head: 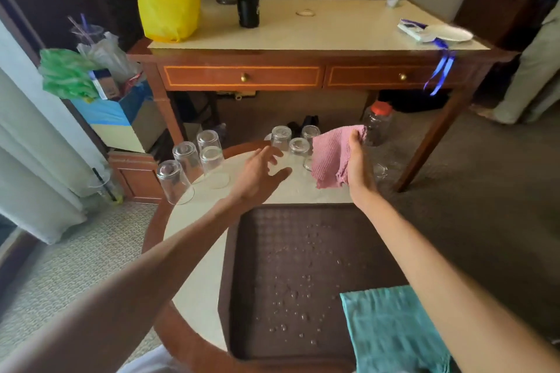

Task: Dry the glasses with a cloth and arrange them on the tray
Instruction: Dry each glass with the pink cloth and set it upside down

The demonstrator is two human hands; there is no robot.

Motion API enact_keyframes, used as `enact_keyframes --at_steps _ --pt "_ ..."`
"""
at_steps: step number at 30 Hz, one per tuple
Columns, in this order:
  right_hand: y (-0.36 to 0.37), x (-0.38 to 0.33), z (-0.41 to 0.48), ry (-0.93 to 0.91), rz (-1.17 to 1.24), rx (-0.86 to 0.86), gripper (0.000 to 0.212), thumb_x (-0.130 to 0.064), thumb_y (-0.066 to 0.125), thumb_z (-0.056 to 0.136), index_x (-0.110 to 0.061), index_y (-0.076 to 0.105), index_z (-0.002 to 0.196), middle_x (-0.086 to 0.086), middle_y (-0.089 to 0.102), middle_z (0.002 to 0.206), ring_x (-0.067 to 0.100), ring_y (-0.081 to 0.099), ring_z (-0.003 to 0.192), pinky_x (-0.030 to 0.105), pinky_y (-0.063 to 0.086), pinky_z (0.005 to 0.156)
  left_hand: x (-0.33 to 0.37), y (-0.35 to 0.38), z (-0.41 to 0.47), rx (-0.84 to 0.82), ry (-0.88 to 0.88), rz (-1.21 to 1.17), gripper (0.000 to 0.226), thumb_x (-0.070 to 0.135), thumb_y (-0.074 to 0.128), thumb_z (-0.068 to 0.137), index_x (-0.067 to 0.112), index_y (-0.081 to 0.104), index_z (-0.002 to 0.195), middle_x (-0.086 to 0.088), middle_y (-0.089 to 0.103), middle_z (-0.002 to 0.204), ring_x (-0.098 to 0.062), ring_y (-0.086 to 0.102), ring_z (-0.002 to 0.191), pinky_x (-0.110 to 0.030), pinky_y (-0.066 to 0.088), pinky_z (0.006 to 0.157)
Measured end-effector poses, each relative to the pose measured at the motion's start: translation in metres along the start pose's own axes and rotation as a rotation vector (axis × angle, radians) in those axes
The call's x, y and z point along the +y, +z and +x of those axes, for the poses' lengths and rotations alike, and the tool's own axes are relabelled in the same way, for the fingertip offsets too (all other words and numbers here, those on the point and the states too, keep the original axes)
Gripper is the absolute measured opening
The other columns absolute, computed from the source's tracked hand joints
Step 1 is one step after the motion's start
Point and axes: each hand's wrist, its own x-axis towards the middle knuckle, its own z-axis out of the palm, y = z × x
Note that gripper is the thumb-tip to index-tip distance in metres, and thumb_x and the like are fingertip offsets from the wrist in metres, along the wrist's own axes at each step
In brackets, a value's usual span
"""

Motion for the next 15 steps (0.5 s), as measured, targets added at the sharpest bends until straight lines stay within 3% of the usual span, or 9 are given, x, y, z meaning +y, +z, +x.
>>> enact_keyframes --at_steps 4,7,11,15 --pt "-0.017 -0.011 0.0 0.024 -0.041 0.047 0.056 -0.041 0.017 0.11 -0.008 0.034 0.152 0.032 0.029 0.154 0.045 0.039 0.134 0.048 0.035 0.093 0.023 0.042 0.032 -0.157 -0.083 0.052 0.062 0.043 0.077 0.089 0.013 0.052 0.138 -0.011 0.058 0.132 -0.026 0.054 0.116 -0.032 0.041 0.088" --pt "-0.024 -0.006 0.008 0.025 -0.104 0.079 0.056 -0.042 0.016 0.11 -0.01 0.035 0.152 0.028 0.035 0.154 0.042 0.037 0.136 0.041 0.029 0.092 0.029 0.069 0.045 -0.198 -0.107 0.084 0.071 0.037 0.083 0.085 0.01 0.048 0.142 -0.015 0.056 0.138 -0.033 0.054 0.122 -0.038 0.043 0.095" --pt "-0.03 -0.002 0.011 -0.002 -0.11 0.102 0.049 -0.043 0.02 0.109 -0.018 0.04 0.146 0.017 0.047 0.148 0.02 0.051 0.121 0.031 0.039 0.078 0.028 0.092 0.05 -0.144 -0.14 0.095 0.073 0.039 0.085 0.081 0.012 0.049 0.138 -0.014 0.06 0.135 -0.035 0.058 0.12 -0.045 0.049 0.096" --pt "-0.035 -0.002 0.011 0.004 -0.07 0.07 0.037 -0.039 0.021 0.11 -0.018 0.043 0.131 0.028 0.041 0.147 0.042 0.048 0.127 0.049 0.044 0.092 0.028 0.094 0.048 -0.062 -0.144 0.081 0.06 0.039 0.085 0.08 0.014 0.058 0.128 -0.011 0.067 0.125 -0.033 0.063 0.11 -0.044 0.052 0.086"
